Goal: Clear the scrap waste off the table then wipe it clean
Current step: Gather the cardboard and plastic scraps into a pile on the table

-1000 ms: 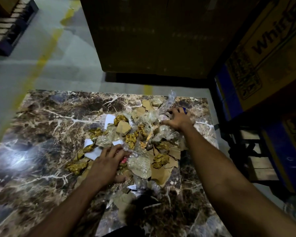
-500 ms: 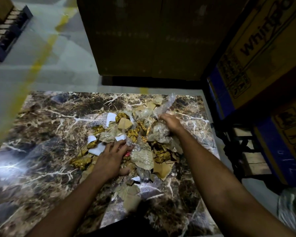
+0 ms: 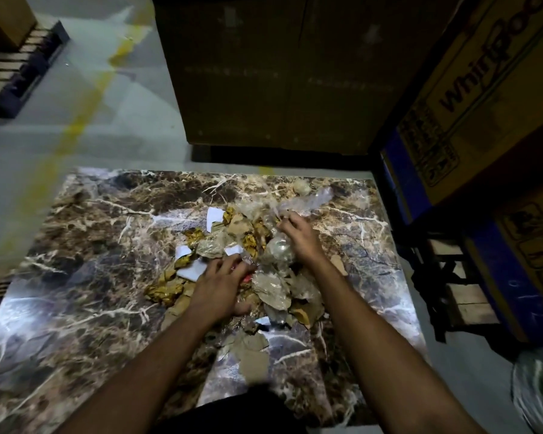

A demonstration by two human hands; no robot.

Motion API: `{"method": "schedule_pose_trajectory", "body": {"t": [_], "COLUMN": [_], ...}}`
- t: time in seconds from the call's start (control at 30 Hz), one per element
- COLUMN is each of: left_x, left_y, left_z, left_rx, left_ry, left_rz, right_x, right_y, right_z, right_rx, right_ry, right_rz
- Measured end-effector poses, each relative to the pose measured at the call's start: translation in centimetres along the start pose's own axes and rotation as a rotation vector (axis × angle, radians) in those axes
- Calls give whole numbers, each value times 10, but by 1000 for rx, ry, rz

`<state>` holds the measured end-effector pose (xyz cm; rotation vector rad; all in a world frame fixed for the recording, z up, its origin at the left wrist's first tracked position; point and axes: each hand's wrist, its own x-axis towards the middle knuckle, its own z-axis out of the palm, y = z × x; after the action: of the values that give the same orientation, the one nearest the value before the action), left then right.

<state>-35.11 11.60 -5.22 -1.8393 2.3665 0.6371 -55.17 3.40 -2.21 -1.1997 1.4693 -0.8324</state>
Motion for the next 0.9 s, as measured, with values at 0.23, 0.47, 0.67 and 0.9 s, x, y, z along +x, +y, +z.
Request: {"method": "schedule_pose_trajectory", "body": {"t": [0.23, 0.47, 0.67, 0.9], "left_x": [-2, -12, -27, -44], "left_y": [-4, -30, -30, -56], "left_z": [3, 27, 23, 4], "left_rx": [15, -589, -970, -1181], "left_ry": [16, 124, 275, 405], "left_rz": [15, -9, -179, -75], "right_x": [-41, -60, -73, -85], "right_y": [-6, 4, 15, 41], "right_z": [49, 84, 104, 114], "right_rx": [-615, -964, -1128, -1155], "right_ry": [39, 4, -2, -72], "right_rz": [-274, -480, -550, -611]}}
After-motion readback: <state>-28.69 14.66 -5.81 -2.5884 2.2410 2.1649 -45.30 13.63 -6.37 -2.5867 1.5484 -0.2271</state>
